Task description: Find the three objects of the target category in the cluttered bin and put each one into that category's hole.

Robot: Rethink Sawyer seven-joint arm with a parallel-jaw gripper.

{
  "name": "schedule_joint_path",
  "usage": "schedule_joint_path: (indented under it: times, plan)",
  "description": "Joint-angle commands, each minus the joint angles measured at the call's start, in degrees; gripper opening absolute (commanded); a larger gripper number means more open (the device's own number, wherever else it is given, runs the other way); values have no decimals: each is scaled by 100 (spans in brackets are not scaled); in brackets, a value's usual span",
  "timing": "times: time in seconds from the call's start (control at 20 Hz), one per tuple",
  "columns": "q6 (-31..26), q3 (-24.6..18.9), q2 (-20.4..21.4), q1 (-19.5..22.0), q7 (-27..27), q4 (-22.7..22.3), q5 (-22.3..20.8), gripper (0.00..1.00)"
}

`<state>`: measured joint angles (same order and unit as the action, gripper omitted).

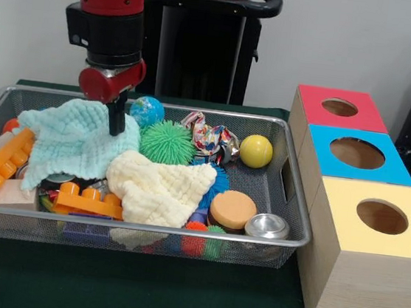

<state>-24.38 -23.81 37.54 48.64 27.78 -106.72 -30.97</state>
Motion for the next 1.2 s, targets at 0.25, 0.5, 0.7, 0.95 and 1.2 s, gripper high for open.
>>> schedule_joint_path:
  times: [0.25,0.5,0.7,0.95,1.2]
  plan:
    - [-200,-513,-658,-100,185,99,-229,0]
    - [-394,-480,-396,-108,188,163,-160,0]
    - [-480,-441,-6,-80,244,-2,-85,0]
    - [-210,-358,186,-73,573,-150,-19,100]
    - [155,-239,-186,47,1014,-190,146,100]
